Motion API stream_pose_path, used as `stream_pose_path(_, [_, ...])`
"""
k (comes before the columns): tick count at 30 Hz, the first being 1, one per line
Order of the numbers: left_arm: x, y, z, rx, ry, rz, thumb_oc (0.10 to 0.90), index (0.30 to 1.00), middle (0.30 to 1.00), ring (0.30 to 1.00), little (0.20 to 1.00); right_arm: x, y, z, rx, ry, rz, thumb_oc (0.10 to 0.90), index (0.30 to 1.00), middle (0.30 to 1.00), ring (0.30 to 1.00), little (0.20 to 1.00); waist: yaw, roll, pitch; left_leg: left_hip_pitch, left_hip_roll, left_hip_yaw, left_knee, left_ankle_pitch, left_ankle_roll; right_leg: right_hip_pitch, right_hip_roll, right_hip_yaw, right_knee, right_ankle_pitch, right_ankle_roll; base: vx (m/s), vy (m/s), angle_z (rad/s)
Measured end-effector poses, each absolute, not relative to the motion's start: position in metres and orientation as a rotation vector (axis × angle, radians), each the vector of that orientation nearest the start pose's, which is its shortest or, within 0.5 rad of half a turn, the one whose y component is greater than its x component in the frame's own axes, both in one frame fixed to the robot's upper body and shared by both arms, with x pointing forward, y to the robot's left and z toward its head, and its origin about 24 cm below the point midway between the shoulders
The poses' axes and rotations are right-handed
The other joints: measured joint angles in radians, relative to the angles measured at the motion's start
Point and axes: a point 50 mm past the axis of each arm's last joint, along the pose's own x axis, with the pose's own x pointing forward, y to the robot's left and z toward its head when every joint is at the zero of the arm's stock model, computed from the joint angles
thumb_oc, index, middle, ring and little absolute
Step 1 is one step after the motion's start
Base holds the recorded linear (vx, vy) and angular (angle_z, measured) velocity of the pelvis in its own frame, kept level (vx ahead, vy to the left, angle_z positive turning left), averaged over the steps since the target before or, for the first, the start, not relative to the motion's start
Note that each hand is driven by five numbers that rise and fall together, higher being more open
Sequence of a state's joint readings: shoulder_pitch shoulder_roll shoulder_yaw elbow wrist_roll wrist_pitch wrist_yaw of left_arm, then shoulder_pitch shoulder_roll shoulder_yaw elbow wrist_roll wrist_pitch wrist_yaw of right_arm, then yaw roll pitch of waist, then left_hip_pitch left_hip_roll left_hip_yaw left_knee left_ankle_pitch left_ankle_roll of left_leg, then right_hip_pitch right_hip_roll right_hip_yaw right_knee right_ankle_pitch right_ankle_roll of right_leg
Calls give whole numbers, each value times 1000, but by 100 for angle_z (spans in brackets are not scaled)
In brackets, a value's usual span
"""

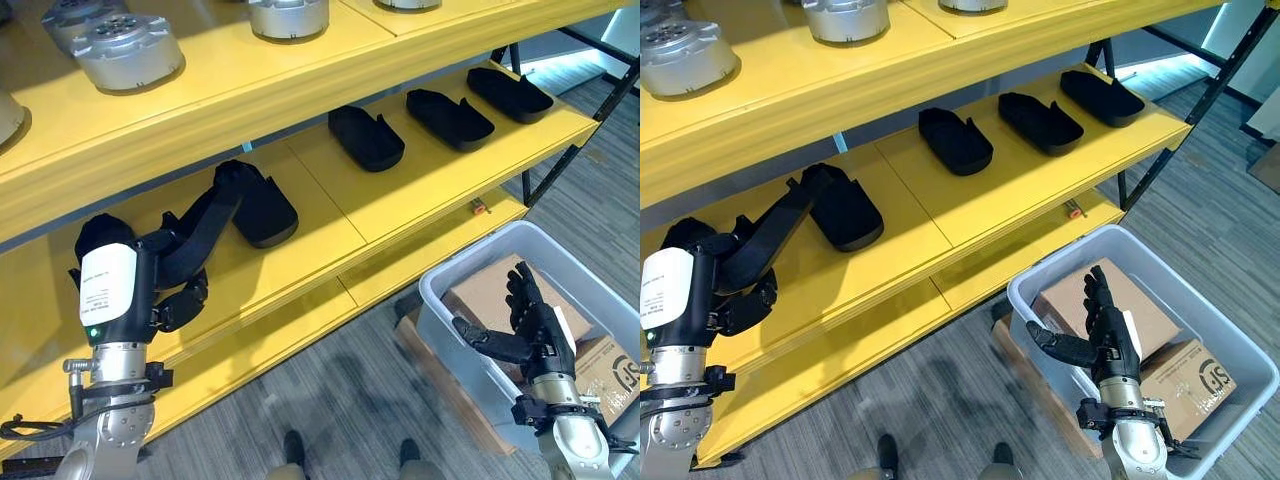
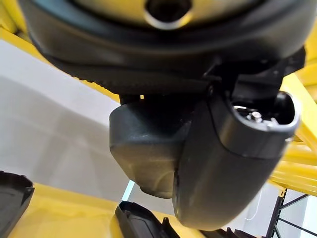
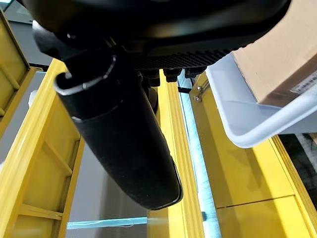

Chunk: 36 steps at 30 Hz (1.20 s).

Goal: Move parts from the plastic box to the shelf.

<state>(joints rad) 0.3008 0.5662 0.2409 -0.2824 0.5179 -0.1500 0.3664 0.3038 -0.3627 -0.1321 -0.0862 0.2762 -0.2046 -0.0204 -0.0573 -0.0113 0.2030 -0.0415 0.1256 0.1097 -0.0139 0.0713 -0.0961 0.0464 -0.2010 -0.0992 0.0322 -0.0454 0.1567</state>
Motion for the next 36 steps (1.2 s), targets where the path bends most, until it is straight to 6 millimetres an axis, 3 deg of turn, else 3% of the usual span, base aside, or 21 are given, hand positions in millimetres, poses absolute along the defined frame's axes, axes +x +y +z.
stream_pose_path(11, [191, 276, 124, 1111, -350, 400, 400, 300, 300, 300, 300, 189, -258, 46, -135, -40, -176, 900, 1000, 1000, 1000, 1000, 28, -22, -28, -46, -7, -36, 35, -8, 2, 11, -4, -48, -19, 4, 0, 6, 80, 12])
stream_pose_path(16, [191, 279, 125, 1127, -349, 421, 400, 300, 300, 300, 300, 197, -256, 52, -181, -68, -172, 900, 1000, 1000, 1000, 1000, 31, -11, -33, -116, -49, -14, 133, -75, 45, -54, -66, -35, 50, -6, 13, 22, 365, -1])
stream_pose_path(18, [194, 278, 128, 1127, -365, 423, 400, 300, 300, 300, 300, 199, -254, 53, -202, -78, -173, 900, 1000, 1000, 1000, 1000, 25, -5, -34, -157, -78, 1, 193, -104, 69, -100, -89, -21, 99, -6, 2, 8, 335, -10])
stream_pose_path(21, [197, 277, 130, 1124, -378, 424, 400, 300, 300, 300, 300, 199, -247, 47, -196, -52, -140, 900, 1000, 1000, 1000, 1000, 4, 14, -32, -157, -85, 4, 193, -117, 98, -139, -89, -37, 173, 38, -60, 137, 271, -3])
stream_pose_path(22, [199, 276, 128, 1108, -374, 430, 400, 300, 300, 300, 300, 197, -244, 43, -195, -33, -121, 900, 1000, 1000, 1000, 1000, -16, 30, -27, -119, -74, -30, 120, -76, 109, -209, -20, 32, 350, -50, -48, 104, 130, 33])
stream_pose_path(23, [199, 277, 128, 1113, -375, 425, 400, 300, 300, 300, 300, 193, -242, 39, -191, -15, -108, 900, 1000, 1000, 1000, 1000, -36, 34, -32, -95, -58, -45, 58, -41, 114, -216, 79, 82, 356, -88, -55, 92, 102, 34])
stream_pose_path(25, [201, 277, 130, 1120, -380, 423, 400, 300, 300, 300, 300, 190, -243, 37, -192, -3, -104, 900, 1000, 1000, 1000, 1000, -52, 4, -35, -62, -75, -65, -20, 8, 103, -218, 215, 137, 271, -111, -84, 48, 42, 44])
stream_pose_path(26, [202, 276, 130, 1119, -384, 416, 400, 300, 300, 300, 300, 189, -244, 37, -195, -4, -111, 900, 1000, 1000, 1000, 1000, -57, -13, -37, -59, -97, -72, -27, 14, 102, -199, 240, 158, 206, -81, -158, 34, 10, 46])
stream_pose_path(27, [203, 271, 126, 1099, -376, 399, 400, 300, 300, 300, 300, 190, -249, 39, -208, -7, -125, 900, 1000, 1000, 1000, 1000, -53, 6, -33, -66, -98, -77, -35, 20, 94, -173, 243, 147, 174, -52, -164, 31, -2, 32])
stream_pose_path(29, [206, 263, 121, 1085, -374, 356, 400, 300, 300, 300, 300, 186, -255, 39, -233, 5, -131, 900, 1000, 1000, 1000, 1000, -54, 21, -33, -53, -103, -96, -50, 8, 93, -154, 251, 182, 167, -53, -164, 10, -18, 29])
stream_pose_path(36, [200, 253, 113, 1080, -348, 275, 400, 300, 300, 300, 300, 187, -254, 40, -228, 0, -133, 900, 1000, 1000, 1000, 1000, -47, 22, -34, 3, -100, -117, -57, 34, 74, -63, 263, 175, 94, -49, -164, -5, -86, 17])
